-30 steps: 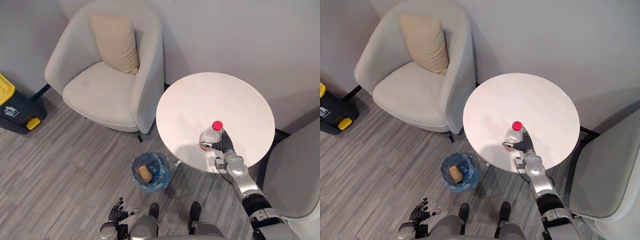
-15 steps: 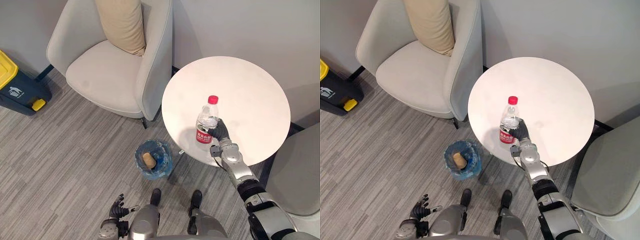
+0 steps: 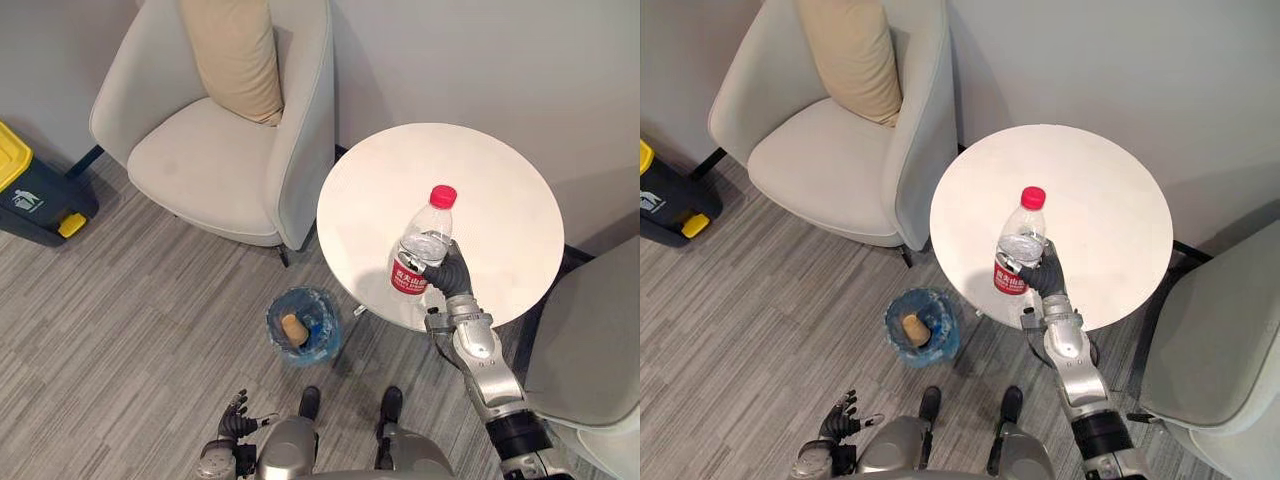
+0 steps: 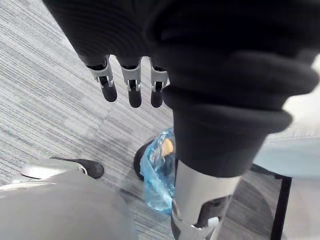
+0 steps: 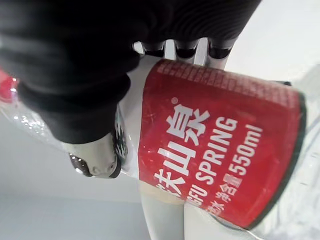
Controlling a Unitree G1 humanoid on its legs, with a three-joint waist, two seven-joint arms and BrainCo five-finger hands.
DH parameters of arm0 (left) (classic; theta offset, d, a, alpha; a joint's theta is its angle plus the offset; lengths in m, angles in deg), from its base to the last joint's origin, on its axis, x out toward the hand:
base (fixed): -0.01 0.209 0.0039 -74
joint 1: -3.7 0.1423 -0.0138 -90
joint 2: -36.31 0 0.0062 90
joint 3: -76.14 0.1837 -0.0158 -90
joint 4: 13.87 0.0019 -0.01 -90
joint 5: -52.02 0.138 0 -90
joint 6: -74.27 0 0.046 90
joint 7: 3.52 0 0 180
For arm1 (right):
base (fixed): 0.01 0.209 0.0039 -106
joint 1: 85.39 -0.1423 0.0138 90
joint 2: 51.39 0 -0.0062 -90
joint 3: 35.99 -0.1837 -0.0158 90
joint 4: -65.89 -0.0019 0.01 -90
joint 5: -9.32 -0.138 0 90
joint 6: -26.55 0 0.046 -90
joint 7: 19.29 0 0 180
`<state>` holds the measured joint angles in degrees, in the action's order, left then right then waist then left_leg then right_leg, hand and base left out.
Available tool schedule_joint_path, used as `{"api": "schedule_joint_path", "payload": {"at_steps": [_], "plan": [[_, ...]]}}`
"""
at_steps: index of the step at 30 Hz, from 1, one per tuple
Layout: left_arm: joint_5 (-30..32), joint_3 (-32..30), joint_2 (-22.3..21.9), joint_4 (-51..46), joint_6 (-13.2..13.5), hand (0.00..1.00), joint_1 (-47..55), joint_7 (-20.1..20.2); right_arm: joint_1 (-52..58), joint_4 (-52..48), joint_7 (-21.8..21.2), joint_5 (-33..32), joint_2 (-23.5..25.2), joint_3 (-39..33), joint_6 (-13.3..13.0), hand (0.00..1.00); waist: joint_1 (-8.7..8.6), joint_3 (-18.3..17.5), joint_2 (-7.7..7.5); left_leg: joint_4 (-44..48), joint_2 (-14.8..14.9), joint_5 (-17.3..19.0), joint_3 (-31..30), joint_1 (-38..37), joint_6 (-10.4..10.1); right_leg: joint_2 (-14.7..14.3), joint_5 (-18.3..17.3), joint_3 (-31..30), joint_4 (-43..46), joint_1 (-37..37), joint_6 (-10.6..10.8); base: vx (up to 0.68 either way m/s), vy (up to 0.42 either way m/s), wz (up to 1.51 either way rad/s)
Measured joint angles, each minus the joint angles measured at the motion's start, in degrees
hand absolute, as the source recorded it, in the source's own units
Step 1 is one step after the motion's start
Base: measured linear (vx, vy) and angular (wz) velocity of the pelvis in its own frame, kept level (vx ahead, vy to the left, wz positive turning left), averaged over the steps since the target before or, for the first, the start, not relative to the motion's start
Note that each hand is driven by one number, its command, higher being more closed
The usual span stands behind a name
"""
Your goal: Gather rubbish on tea table into small bin, then transfer packed bag to large trash can.
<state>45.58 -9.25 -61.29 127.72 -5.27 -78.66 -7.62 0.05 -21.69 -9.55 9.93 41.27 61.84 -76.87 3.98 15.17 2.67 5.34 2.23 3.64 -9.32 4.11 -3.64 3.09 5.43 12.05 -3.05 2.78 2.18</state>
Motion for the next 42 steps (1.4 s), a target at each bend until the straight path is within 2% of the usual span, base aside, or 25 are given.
{"api": "schedule_joint_path", "payload": {"at_steps": [6, 14, 20, 22, 27, 29, 30, 31, 32, 33, 34, 35, 36, 38, 42], "plan": [[0.7, 0.4, 0.8, 1.0, 0.0, 0.0, 0.1, 0.0, 5.3, -5.3, 0.0, 4.1, 0.8, 0.2, -1.2, 1.0, -0.26, -2.6, -1.54, -1.4, 0.3, -0.1, 1.6, -2.2, 0.0, -0.3, 0.1, -1.4, -0.9, -1.2, 0.1, 0.01, 0.0, -0.11], [0.7, 1.6, 1.1, 2.5, 0.0, 0.0, 0.0, -0.2, 9.9, -8.6, -0.2, 9.2, 1.5, 4.2, -1.5, 1.0, -0.67, -4.6, -1.99, -1.6, 0.3, 0.0, 1.6, -3.7, 0.0, -0.4, 0.7, -1.2, -2.6, -3.4, -0.1, 0.0, 0.001, 0.01], [0.7, 2.2, 1.3, 3.3, 0.0, 0.0, 0.0, -0.3, 12.6, -10.7, -1.0, 11.2, 1.7, 4.6, -1.6, 1.0, -0.85, -5.1, -1.75, -1.4, 0.5, -0.1, 1.0, -3.9, 0.0, -0.5, 0.9, -0.6, -2.6, -4.5, -0.2, -0.06, -0.004, 0.05], [0.7, 2.6, 1.3, 4.0, 0.0, 0.0, 0.0, -0.4, 13.6, -10.7, -1.0, 11.2, 1.6, 4.6, -1.6, 1.0, -1.76, -5.7, -1.36, -1.3, 0.2, -0.1, -1.0, -3.5, -0.1, -0.3, 0.3, 1.4, -2.6, -5.2, 0.2, -0.06, -0.017, 0.4], [0.7, 4.5, 1.3, 4.1, 0.0, 0.0, -0.2, -1.1, 14.3, -10.7, -0.9, 11.2, 0.4, 5.1, -1.6, 1.0, -1.56, -6.3, -0.37, -0.3, -0.4, -1.0, -4.5, -0.7, -0.1, 0.2, -1.5, 6.5, -1.7, -5.4, 0.2, -0.04, -0.011, 0.58], [0.7, 4.5, 1.4, 4.1, 0.0, 0.0, -0.2, -1.1, 14.3, -10.7, -0.5, 11.2, 0.4, 5.0, -1.6, 1.0, -1.64, -6.4, -0.34, -0.2, 0.8, -0.3, 1.7, 0.0, 5.0, 1.5, -2.6, 8.7, -0.2, -5.4, 0.1, -0.02, 0.025, 0.71], [0.7, 4.5, 1.4, 4.2, 0.0, 0.0, -0.2, -1.1, 14.3, -10.7, 0.2, 11.2, 0.1, 4.8, -1.6, 1.0, -1.89, -6.5, -0.22, 0.3, 2.9, -0.1, 10.4, 0.3, 8.5, 2.6, -3.6, 10.5, 1.2, -5.3, 0.5, 0.01, 0.027, 0.74], [0.7, 4.5, 1.4, 4.2, 0.0, 0.0, -0.1, -1.1, 14.1, -10.7, 0.3, 11.2, -0.4, 4.3, -1.7, 1.0, -1.84, -6.5, -0.07, 1.4, 5.3, -0.1, 18.0, 0.9, 8.5, 3.2, -4.5, 11.6, 2.8, -4.9, 0.8, 0.04, 0.039, 0.68], [0.7, 4.5, 1.3, 4.1, 0.1, 0.0, -0.1, -1.2, 13.9, -10.7, 0.3, 11.2, -0.8, 4.0, -1.6, 1.0, -1.61, -6.7, 0.19, 2.1, 6.1, -0.1, 20.9, 1.2, 8.5, 3.6, -4.9, 11.9, 3.5, -4.4, 0.9, 0.09, 0.086, 0.41], [0.7, 4.6, 1.1, 4.1, 0.1, 0.0, 0.0, -1.3, 13.2, -10.7, 0.3, 11.2, -1.5, 3.9, -1.6, 1.0, -1.46, -7.1, 0.93, 3.0, 6.7, -0.4, 23.7, 1.5, 8.0, 3.9, -5.9, 12.2, 4.7, -4.1, 1.9, 0.08, 0.062, 0.19], [0.8, 4.6, 1.1, 4.1, 0.1, 0.0, 0.2, -1.2, 13.0, -10.7, 0.3, 11.2, -1.6, 3.9, -1.6, 1.0, -1.48, -7.0, 0.78, 3.1, 6.5, -1.0, 23.7, 1.5, 6.4, 4.2, -6.1, 12.2, 5.2, -4.0, 2.0, 0.11, 0.08, 0.17], [1.1, 4.6, 1.2, 4.1, 0.1, 0.0, 0.4, -1.2, 12.9, -10.7, 0.4, 11.2, -1.6, 3.5, -1.7, 1.0, -1.56, -7.3, 1.14, 2.7, 6.5, -1.6, 23.6, 1.4, 2.8, 4.4, -6.2, 12.2, 5.8, -3.7, 2.2, 0.11, 0.082, 0.1], [1.4, 4.6, 1.4, 4.1, 0.1, 0.0, 0.4, -1.2, 12.8, -10.5, 0.4, 11.2, -1.0, 3.4, -1.7, 1.0, -1.47, -7.2, 0.58, 2.3, 6.2, -1.8, 23.6, 1.4, 2.0, 4.8, -6.3, 12.1, 6.2, -3.3, 2.5, 0.14, 0.112, 0.1], [1.7, 4.6, 2.2, 4.1, 0.0, 0.0, 0.2, -1.2, 12.8, -9.8, 0.3, 11.2, 0.2, 3.9, -1.7, 1.0, -1.41, -7.0, -0.68, 1.5, 5.3, -2.0, 23.7, 1.1, 1.7, 5.5, -6.4, 11.5, 6.4, -3.0, 2.8, 0.12, 0.086, 0.04], [1.9, 4.4, 3.6, 3.1, 0.0, 0.0, 0.3, -1.2, 11.4, -6.0, 0.3, 11.3, 1.6, 5.0, -1.5, 1.0, -1.25, -5.9, -3.28, 6.4, 3.6, 2.1, 24.2, 1.5, 1.8, 10.5, -12.7, 8.0, 20.4, 2.2, 3.8, 0.08, 0.082, -0.02]]}}
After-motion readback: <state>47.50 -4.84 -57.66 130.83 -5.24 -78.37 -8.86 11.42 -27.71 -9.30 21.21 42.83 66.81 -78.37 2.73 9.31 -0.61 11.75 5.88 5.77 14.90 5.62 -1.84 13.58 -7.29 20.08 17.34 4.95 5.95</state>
